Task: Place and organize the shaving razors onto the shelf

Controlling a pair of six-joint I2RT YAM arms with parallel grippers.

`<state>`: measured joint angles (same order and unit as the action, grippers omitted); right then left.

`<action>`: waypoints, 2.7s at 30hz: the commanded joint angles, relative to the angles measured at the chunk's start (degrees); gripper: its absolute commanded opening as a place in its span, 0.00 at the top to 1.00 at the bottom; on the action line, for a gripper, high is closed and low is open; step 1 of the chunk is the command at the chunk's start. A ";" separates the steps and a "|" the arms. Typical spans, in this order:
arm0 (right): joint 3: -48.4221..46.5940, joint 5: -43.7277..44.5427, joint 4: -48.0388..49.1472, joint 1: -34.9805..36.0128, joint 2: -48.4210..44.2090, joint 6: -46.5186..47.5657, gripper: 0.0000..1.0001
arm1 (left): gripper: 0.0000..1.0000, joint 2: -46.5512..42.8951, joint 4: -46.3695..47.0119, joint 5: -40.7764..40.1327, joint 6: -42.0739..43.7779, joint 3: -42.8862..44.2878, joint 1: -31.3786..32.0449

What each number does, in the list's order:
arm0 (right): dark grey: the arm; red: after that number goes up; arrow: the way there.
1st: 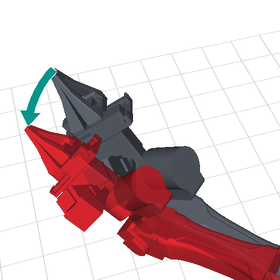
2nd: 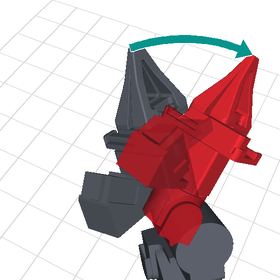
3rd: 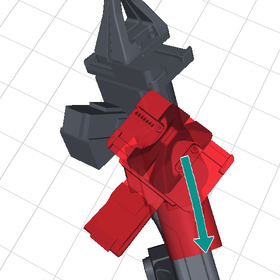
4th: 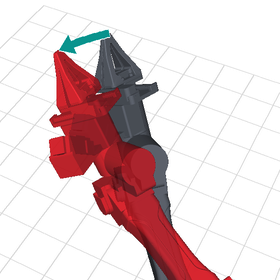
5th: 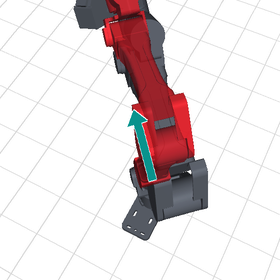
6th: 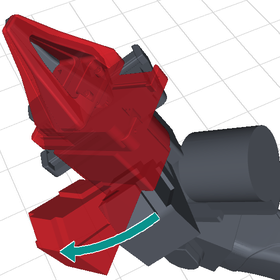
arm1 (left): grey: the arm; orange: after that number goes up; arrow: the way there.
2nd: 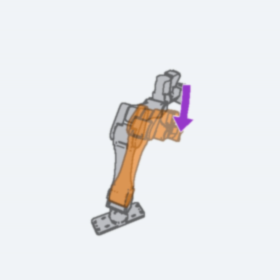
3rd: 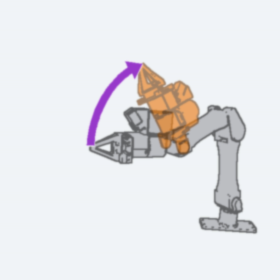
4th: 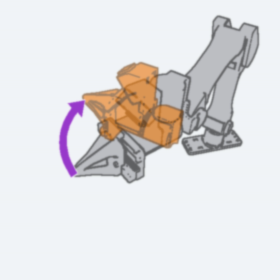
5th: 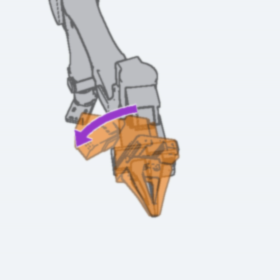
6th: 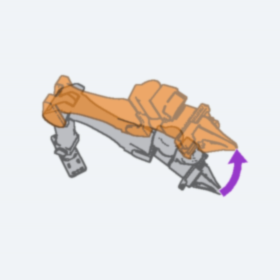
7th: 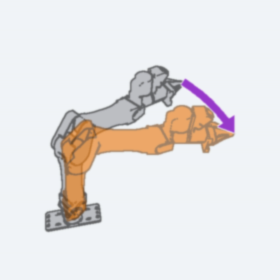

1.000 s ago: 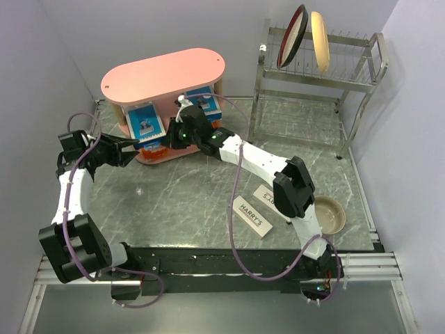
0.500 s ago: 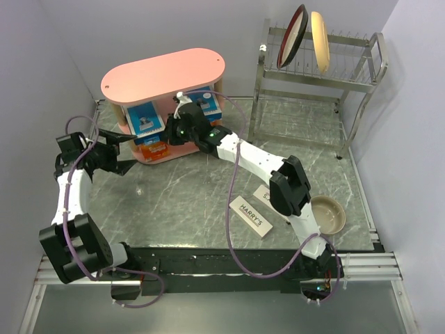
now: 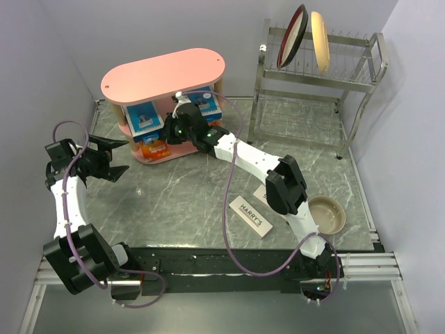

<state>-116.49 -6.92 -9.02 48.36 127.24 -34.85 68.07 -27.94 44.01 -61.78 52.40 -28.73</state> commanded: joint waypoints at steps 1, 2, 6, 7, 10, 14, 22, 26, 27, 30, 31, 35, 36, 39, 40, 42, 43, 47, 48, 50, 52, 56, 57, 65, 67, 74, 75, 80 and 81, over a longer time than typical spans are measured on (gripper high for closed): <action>-4.62 1.91 3.65 0.16 1.17 -0.48 0.86 | 0.00 -1.89 -1.76 -0.42 2.80 -0.28 -0.54; -4.80 1.82 3.83 0.16 1.34 -0.66 0.85 | 0.01 -1.98 -2.02 -0.68 2.89 -0.37 -0.62; -4.89 1.64 4.09 0.33 1.69 -0.48 0.84 | 0.00 -2.07 -2.20 -0.85 2.89 -1.16 -0.89; -4.54 1.64 4.01 0.33 1.70 -0.57 0.83 | 0.00 -2.15 -2.46 -1.12 2.98 -1.16 -0.89; -3.84 1.73 4.27 0.42 1.96 -0.83 0.83 | 0.00 -2.85 -2.73 -1.56 3.33 -1.25 -1.15; -3.66 2.17 4.62 0.42 2.22 -0.74 0.82 | 0.01 -3.91 -3.96 -2.17 4.38 -1.25 -1.85; 8.97 -0.64 1.46 -0.89 -12.93 3.29 0.71 | 0.01 -6.46 -4.50 -1.31 6.76 -1.07 -2.38; 25.31 -3.01 -2.84 -4.23 -27.89 7.42 0.61 | 0.01 -6.99 -0.37 3.07 8.42 -2.56 -1.77; 31.43 -2.67 -5.02 -5.11 -30.79 9.95 0.58 | 0.01 -7.34 0.95 4.14 9.04 -2.92 -1.25; 40.77 0.50 -9.59 -10.29 -43.61 16.53 0.41 | 0.01 -7.95 3.86 6.44 12.64 -1.96 2.61; 42.81 -0.28 -10.05 -13.70 -45.66 19.35 0.35 | 0.01 -8.13 3.77 6.27 15.52 -1.34 5.67; 52.13 -1.17 -10.50 -21.45 -53.05 28.51 0.26 | 0.00 -9.36 4.91 1.87 21.78 -0.28 12.82; 53.02 -1.69 -10.41 -22.77 -54.63 29.74 0.25 | 0.01 -9.28 5.79 2.39 22.31 -0.72 13.00; 56.45 -2.74 -9.01 -26.20 -57.70 29.40 0.25 | 0.13 -8.05 10.18 2.49 21.00 -2.21 13.09; 56.89 -2.92 -8.83 -26.47 -58.15 29.31 0.25 | 0.21 -7.35 11.32 2.49 19.61 -2.22 13.09; 57.69 -3.10 -8.74 -26.82 -59.29 28.53 0.25 | 0.53 -4.20 15.96 3.79 18.10 -1.87 13.00; 57.95 -3.88 -8.65 -26.91 -59.56 28.17 0.25 | 0.64 -2.87 17.03 4.15 16.97 -0.91 12.91; 58.65 -4.59 -7.25 -27.53 -60.27 26.33 0.26 | 0.92 2.84 20.47 4.59 14.94 2.43 12.91; 58.74 -4.60 -7.16 -27.88 -60.35 26.15 0.26 | 0.93 4.51 21.26 4.59 14.67 3.05 13.00; 59.09 -4.60 -6.72 -28.32 -60.53 25.54 0.26 | 0.94 6.53 22.40 4.77 13.36 4.46 12.91; 59.70 -4.68 -6.54 -29.02 -60.71 25.27 0.26 | 0.94 7.77 23.55 4.25 12.04 5.34 13.00; 60.67 -5.56 -6.54 -29.81 -60.88 25.09 0.26 | 0.94 11.10 26.27 4.33 9.66 5.95 12.47; 60.76 -5.65 -6.63 -29.81 -60.88 25.27 0.26 | 0.94 11.64 26.71 4.42 8.96 6.22 12.38; 59.89 -8.54 -7.59 -29.90 -60.18 28.68 0.25 | 0.87 10.52 23.48 7.48 9.65 5.79 12.21; 59.97 -15.21 -8.99 -29.73 -59.83 32.72 0.23 | 0.76 8.14 22.07 8.72 11.41 3.68 12.12; 63.75 -12.34 -16.47 -22.71 -56.76 44.33 0.04 | 0.01 -3.11 7.83 6.71 18.36 -1.86 12.30; 64.54 -11.37 -16.91 -19.30 -56.66 46.17 0.02 | 0.01 -3.73 6.16 5.49 18.01 -3.87 12.38; 66.21 -5.93 -20.95 -10.13 -52.89 54.01 0.00 | 0.01 -8.74 7.29 4.77 15.19 -10.03 12.21; 66.56 -5.39 -21.39 -9.17 -51.93 53.92 0.00 | 0.01 -9.36 7.12 4.68 15.37 -10.30 12.03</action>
<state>-50.70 -16.16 -26.79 35.38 72.95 12.58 61.04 -19.00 49.63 -46.63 44.01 -16.47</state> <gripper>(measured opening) 0.998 0.993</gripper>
